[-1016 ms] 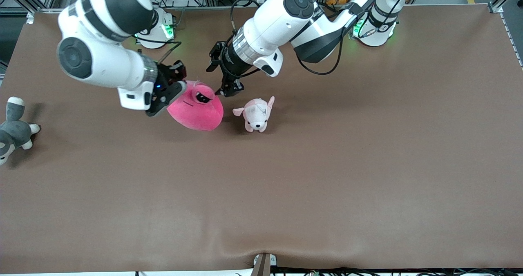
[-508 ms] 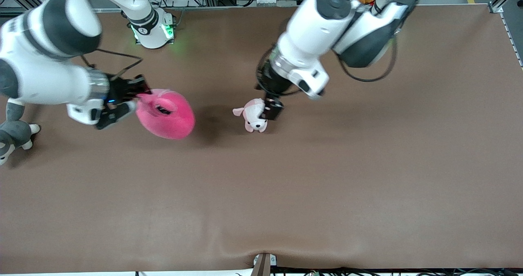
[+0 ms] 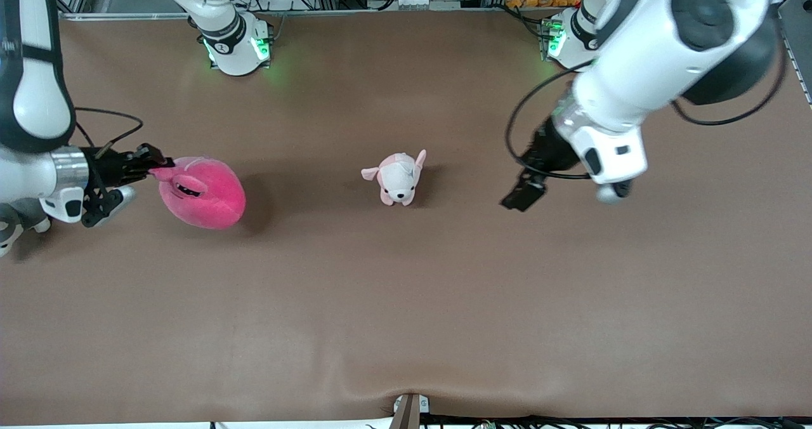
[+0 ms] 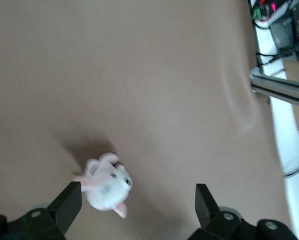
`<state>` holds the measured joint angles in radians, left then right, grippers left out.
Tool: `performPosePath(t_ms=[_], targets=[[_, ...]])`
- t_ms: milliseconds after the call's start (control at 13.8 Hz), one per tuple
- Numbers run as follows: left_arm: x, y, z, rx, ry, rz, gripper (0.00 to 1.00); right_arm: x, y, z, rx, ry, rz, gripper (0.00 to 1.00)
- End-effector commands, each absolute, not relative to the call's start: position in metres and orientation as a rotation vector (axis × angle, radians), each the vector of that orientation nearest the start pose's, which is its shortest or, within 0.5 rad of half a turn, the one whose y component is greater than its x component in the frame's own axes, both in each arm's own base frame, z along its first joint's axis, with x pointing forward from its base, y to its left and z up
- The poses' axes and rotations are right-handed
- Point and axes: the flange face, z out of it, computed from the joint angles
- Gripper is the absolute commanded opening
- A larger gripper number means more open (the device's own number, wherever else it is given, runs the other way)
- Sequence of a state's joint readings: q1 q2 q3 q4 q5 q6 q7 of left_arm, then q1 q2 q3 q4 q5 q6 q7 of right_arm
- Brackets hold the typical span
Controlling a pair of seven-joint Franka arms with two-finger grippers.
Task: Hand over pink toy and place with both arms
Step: 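Carry the pink toy with the right gripper while the left gripper withdraws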
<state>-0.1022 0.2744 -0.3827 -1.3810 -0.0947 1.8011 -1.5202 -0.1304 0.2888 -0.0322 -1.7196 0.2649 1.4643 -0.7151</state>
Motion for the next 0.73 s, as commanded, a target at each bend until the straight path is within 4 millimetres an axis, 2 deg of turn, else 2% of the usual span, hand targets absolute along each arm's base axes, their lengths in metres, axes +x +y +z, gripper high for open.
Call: performPosePath(t_ms=[0, 73, 145, 290, 363, 581, 653], targets=[[0.577, -0.238, 0.618, -3.021, -1.443, -0.004, 1.0, 0.594, -0.099, 0.36, -2.473, -0.817, 0.502, 0.0], [0.572, -0.226, 0.621, -3.082, -1.242, -0.008, 1.0, 0.603, -0.116, 0.348, -2.454, -0.898, 0.499, 0.0], [0.563, -0.203, 0.635, -3.105, -1.091, -0.024, 1.0, 0.608, -0.126, 0.338, -2.412, -1.005, 0.487, 0.0], [0.546, -0.154, 0.648, -3.147, -0.803, -0.074, 1.0, 0.608, -0.141, 0.331, -2.278, -1.241, 0.428, 0.0], [0.538, -0.137, 0.655, -3.165, -0.681, -0.097, 1.0, 0.607, -0.147, 0.327, -2.226, -1.315, 0.411, 0.0], [0.507, -0.09, 0.662, -3.167, -0.51, -0.03, 1.0, 0.605, -0.153, 0.313, -2.13, -1.44, 0.421, 0.0], [0.501, -0.083, 0.663, -3.172, -0.461, -0.028, 1.0, 0.604, -0.154, 0.308, -2.107, -1.457, 0.417, 0.0]])
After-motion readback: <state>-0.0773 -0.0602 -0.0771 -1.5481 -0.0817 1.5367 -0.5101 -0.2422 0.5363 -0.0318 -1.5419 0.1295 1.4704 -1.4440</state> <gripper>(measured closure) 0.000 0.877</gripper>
